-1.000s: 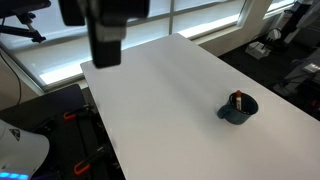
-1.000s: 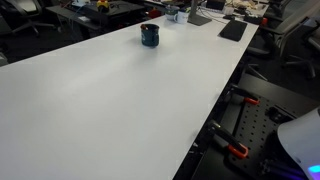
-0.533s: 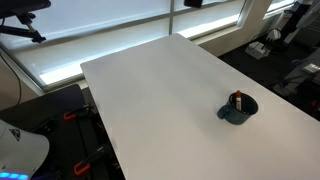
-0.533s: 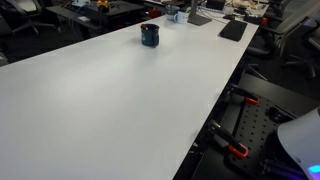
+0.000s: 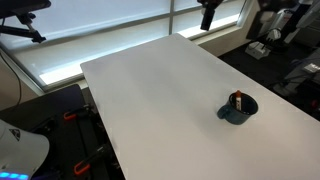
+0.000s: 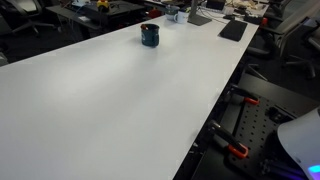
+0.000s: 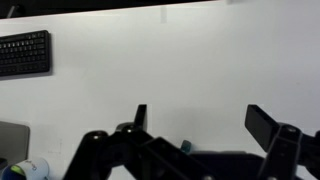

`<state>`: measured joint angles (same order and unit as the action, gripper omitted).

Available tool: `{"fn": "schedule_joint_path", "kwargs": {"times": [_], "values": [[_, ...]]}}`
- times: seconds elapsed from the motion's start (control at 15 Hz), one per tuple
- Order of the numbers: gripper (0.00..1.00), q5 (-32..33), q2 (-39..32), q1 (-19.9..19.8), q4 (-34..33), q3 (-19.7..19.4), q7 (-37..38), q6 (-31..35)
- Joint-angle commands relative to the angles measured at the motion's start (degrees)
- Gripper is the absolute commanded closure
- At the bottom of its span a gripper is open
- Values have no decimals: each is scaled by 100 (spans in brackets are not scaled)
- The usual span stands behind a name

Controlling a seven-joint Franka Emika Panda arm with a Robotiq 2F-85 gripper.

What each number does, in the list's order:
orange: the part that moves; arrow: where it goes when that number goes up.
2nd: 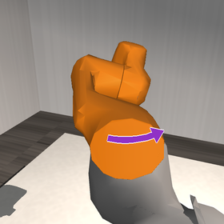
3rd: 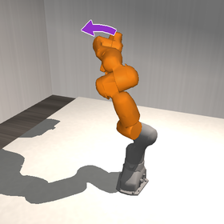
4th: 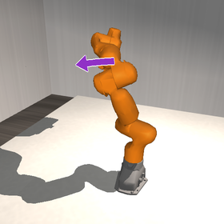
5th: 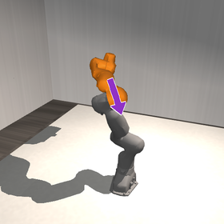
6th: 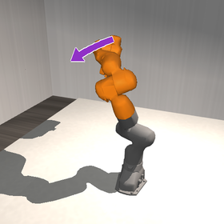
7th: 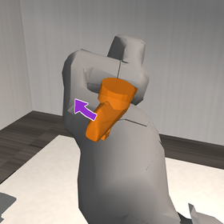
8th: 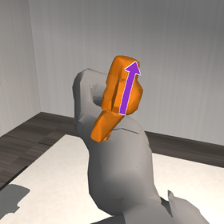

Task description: Remove the marker from the mug

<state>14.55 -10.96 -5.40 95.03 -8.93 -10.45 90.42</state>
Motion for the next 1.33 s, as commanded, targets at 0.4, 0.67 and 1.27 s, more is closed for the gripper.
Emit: {"fn": "schedule_joint_path", "kwargs": {"times": [0.4,0.67,1.27], "values": [[0,-60,-1393,-543,-1081,6,-61,1080],[0,-33,-1311,-617,-889,9,-60,1123],[0,-7,-1517,-598,-1063,57,-168,1071]]}}
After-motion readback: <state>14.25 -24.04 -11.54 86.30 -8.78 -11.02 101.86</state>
